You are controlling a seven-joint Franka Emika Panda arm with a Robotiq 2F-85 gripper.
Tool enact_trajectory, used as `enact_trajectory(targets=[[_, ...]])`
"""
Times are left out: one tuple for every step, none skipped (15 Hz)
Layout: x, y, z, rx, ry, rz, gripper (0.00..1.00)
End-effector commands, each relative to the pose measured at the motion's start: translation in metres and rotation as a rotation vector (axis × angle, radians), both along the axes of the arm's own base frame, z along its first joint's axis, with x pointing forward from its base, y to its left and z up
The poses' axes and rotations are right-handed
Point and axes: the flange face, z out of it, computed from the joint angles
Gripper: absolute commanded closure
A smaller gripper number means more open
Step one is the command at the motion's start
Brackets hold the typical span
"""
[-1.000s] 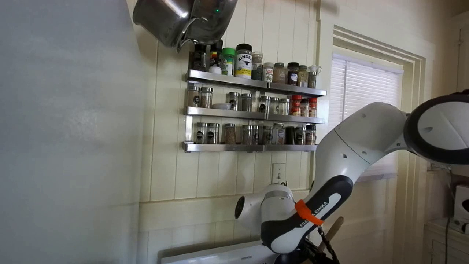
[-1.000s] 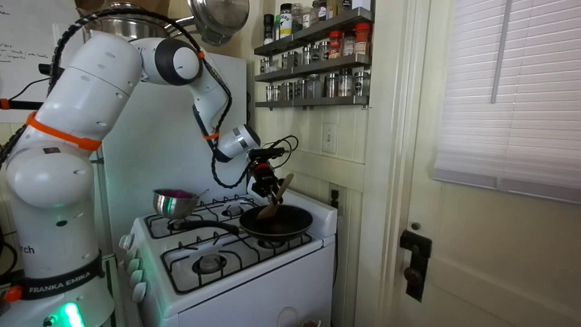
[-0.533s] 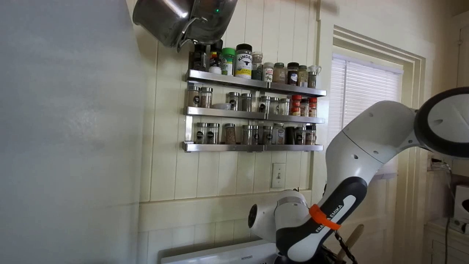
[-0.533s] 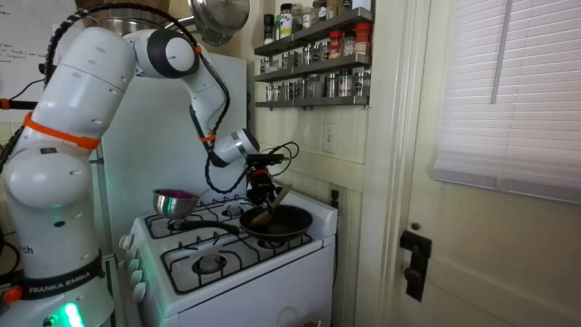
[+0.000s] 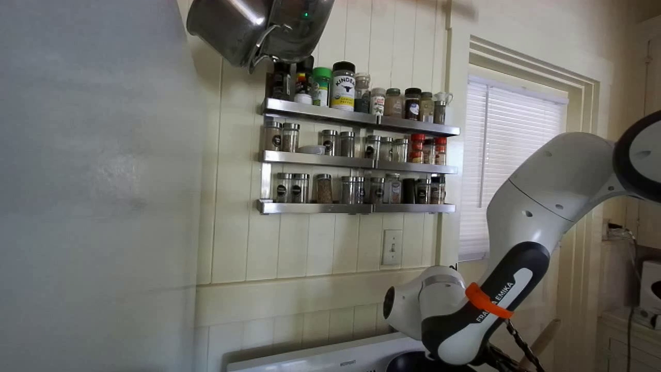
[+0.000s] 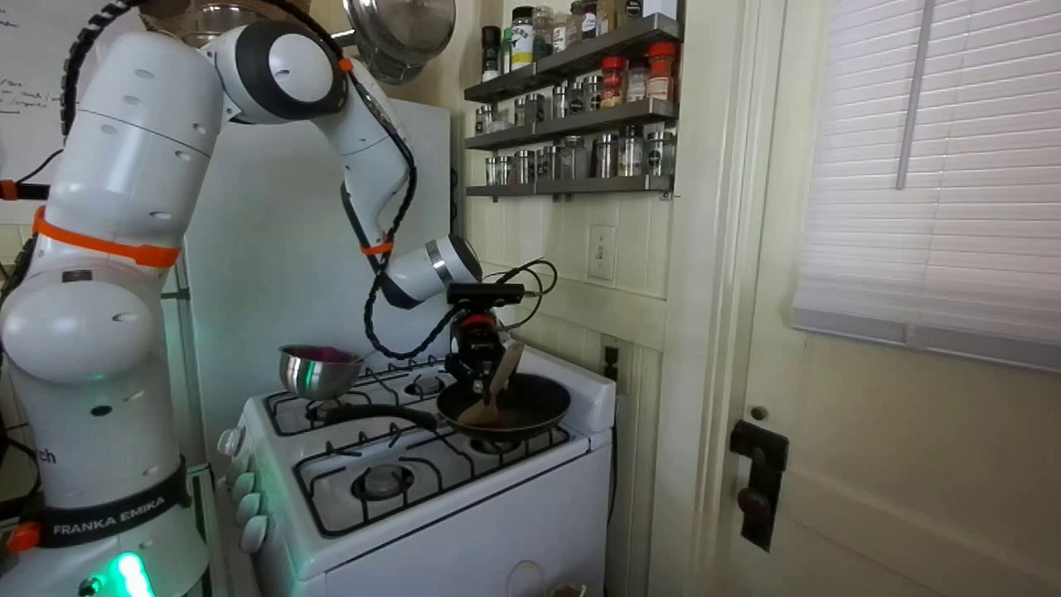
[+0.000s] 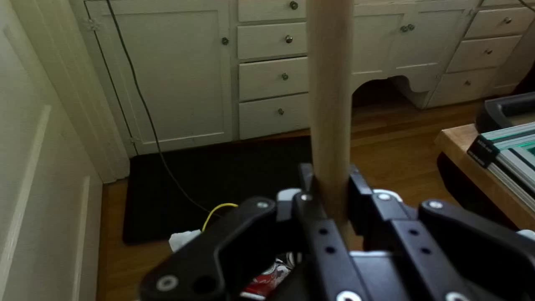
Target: Move the silver bowl forward, then use the wooden spoon to stir in the pan
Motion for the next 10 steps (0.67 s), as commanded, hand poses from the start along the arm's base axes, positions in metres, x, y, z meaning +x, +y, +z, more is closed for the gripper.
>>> enact_trajectory(targets=[[-0.004, -0.013, 0.001, -0.012, -0.034, -0.075, 0.95], [0.000, -0.014, 0.000, -0.015, -0.048, -0.085, 0.95], [0.004, -0.015, 0.001, -0.027, -0.059, -0.097, 0.95], [0.009, -0.015, -0.001, -0.037, -0.072, -0.105, 0.95], [0.013, -0.015, 0.000, -0.039, -0.084, -0.112, 0.95], [0.019, -0.014, 0.000, -0.040, -0.093, -0.117, 0.95], [0.024, -0.013, 0.001, -0.041, -0.103, -0.122, 0.95], [0.028, -0.012, 0.001, -0.040, -0.109, -0.124, 0.95], [0.034, -0.011, 0.002, -0.040, -0.115, -0.128, 0.95], [0.039, -0.011, 0.003, -0.039, -0.120, -0.130, 0.95]])
